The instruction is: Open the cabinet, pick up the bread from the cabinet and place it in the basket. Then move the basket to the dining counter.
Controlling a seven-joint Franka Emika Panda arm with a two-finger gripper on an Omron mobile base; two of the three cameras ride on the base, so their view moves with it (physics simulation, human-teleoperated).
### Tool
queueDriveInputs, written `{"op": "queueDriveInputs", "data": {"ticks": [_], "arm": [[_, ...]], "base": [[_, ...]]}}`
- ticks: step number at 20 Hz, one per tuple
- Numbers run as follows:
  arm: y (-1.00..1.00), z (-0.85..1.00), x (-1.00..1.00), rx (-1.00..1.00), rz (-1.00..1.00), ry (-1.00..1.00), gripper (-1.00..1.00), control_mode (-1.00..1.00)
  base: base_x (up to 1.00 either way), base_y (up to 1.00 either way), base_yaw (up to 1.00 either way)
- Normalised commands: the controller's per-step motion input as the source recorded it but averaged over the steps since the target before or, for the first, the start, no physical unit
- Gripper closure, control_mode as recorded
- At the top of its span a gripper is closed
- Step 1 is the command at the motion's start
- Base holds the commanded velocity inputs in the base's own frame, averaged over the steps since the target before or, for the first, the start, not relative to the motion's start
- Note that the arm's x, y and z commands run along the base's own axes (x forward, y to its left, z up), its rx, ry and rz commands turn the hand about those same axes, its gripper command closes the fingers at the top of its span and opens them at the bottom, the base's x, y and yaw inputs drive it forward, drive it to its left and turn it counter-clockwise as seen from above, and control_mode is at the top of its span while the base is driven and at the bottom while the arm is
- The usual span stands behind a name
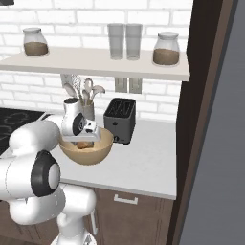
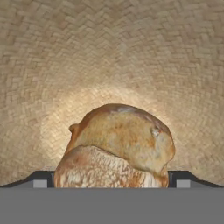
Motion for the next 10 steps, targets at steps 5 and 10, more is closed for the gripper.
{"op": "queueDriveInputs", "data": {"ticks": [5,10], "arm": [[0.00,-0.29,0.16,0.00,0.04,0.00,-1.00,-1.00],[0.00,-0.05,0.08,0.00,0.03,0.00,-1.00,-1.00]], "base": [[0.00,0.00,0.00],[0.00,0.00,0.00]]}}
